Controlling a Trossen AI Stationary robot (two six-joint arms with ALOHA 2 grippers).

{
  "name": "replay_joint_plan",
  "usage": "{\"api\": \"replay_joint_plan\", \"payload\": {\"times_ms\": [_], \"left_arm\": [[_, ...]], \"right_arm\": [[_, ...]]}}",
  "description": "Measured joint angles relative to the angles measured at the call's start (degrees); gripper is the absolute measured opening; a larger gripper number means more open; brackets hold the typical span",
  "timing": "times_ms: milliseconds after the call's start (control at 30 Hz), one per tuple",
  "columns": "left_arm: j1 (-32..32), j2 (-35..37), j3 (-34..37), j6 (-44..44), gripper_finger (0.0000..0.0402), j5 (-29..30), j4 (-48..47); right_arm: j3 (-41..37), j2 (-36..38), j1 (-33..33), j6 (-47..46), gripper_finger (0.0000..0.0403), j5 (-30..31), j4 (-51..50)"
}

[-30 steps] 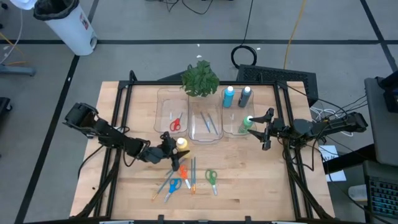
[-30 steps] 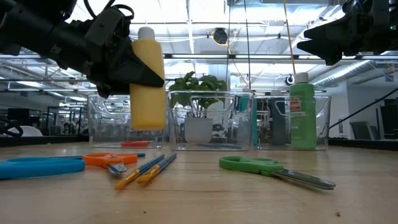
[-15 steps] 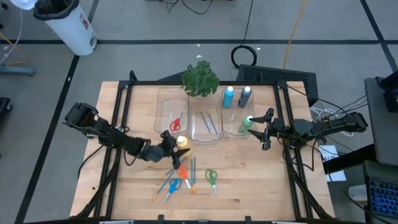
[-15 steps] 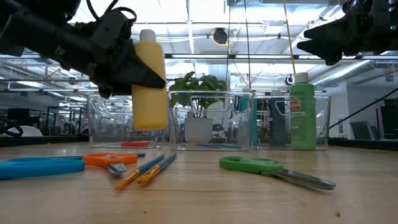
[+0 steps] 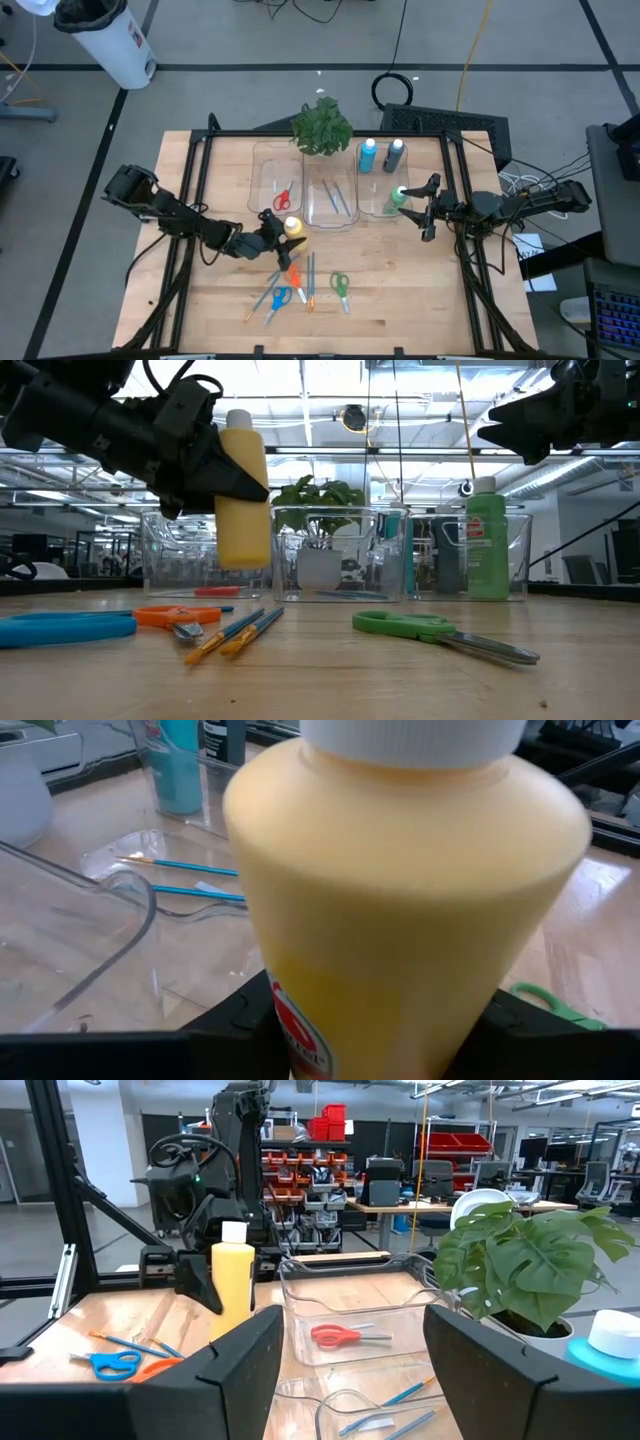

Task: Pick & Place Paint Supplies
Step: Put the yellow paint bottle into the right transparent bin

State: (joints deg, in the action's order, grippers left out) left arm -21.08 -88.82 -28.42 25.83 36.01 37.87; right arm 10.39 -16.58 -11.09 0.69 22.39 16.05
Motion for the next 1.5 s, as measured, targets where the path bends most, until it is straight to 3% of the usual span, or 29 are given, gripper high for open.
{"api": "replay_joint_plan", "payload": {"times_ms": [167,367,500,633,933,1100,1333,1500], "left_arm": [[0.02,0.02,-3.26,-0.09,0.0177,-0.09,-2.50],[0.18,-1.06,-12.77,-3.83,0.0177,-2.17,-14.71],[1.08,-2.63,-16.82,-6.26,0.0177,-4.71,-17.19],[2.32,-4.30,-18.03,-6.24,0.0177,-6.61,-17.14],[5.21,-7.36,-18.03,-4.69,0.0177,-9.48,-16.98],[5.42,-7.59,-17.97,-4.93,0.0177,-9.98,-16.81],[5.35,-7.67,-17.97,-5.91,0.0177,-10.55,-16.76],[5.38,-7.66,-17.97,-6.11,0.0177,-10.54,-16.74]], "right_arm": [[0.00,-0.27,0.00,0.01,0.0233,0.02,0.95],[0.00,-0.87,0.00,-3.42,0.0233,-0.14,7.27],[1.09,-4.78,-0.02,-4.05,0.0233,-6.97,13.22],[9.75,-14.65,-0.27,-4.43,0.0233,-8.98,6.64],[39.74,-43.55,-0.26,-4.52,0.0233,-9.07,-17.42],[51.23,-55.22,-0.04,-4.28,0.0233,-9.22,-24.97],[56.39,-65.12,2.05,-4.49,0.0233,-16.14,-23.04],[56.41,-69.37,3.24,-4.49,0.0233,-16.68,-20.05]]}}
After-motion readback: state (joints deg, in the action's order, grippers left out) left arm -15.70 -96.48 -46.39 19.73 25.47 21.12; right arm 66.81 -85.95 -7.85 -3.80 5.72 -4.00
